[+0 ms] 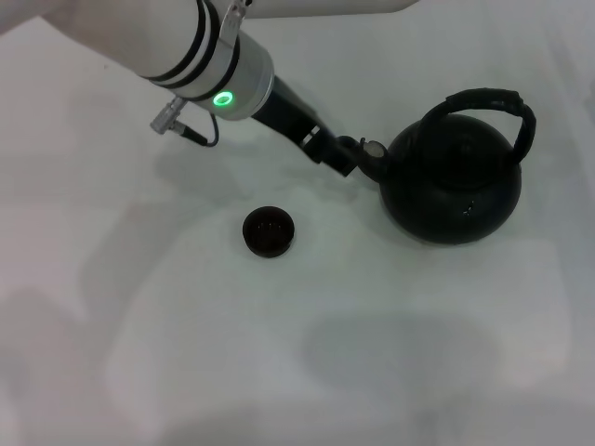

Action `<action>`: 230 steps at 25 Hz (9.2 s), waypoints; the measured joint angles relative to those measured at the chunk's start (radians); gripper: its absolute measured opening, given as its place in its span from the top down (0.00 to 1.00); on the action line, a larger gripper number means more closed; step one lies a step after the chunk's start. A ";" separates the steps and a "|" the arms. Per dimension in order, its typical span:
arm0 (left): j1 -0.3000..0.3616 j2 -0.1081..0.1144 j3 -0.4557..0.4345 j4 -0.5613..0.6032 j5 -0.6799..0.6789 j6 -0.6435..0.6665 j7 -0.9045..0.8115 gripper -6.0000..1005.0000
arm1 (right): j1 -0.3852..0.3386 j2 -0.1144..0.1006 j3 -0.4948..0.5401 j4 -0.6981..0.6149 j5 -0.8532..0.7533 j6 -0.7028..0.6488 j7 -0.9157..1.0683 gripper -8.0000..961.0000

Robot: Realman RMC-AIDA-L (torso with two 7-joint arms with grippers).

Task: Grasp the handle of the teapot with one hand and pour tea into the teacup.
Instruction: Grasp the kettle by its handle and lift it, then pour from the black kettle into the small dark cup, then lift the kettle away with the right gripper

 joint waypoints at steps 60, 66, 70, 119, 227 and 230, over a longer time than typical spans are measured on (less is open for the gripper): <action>0.411 -0.004 0.476 -0.574 -0.305 -2.150 -0.335 0.14 | 0.007 0.000 0.009 0.001 0.000 -0.001 -0.017 0.12; 0.413 -0.004 0.491 -0.625 -0.381 -2.134 -0.335 0.14 | -0.010 -0.006 0.003 -0.008 -0.002 -0.064 0.068 0.12; 0.433 -0.004 0.494 -0.622 -0.382 -2.150 -0.335 0.14 | -0.023 -0.027 -0.009 -0.006 -0.089 -0.105 0.215 0.12; 0.424 -0.004 0.559 -0.686 -0.376 -2.195 -0.334 0.14 | -0.076 -0.005 0.017 0.079 -0.651 -0.304 0.469 0.26; 0.436 -0.007 0.622 -0.681 -0.378 -2.203 -0.334 0.14 | 0.089 0.009 -0.092 -0.175 -0.679 -0.188 -0.346 0.86; 0.434 -0.007 0.622 -0.681 -0.378 -2.204 -0.334 0.14 | 0.088 0.009 -0.092 -0.177 -0.680 -0.188 -0.375 0.86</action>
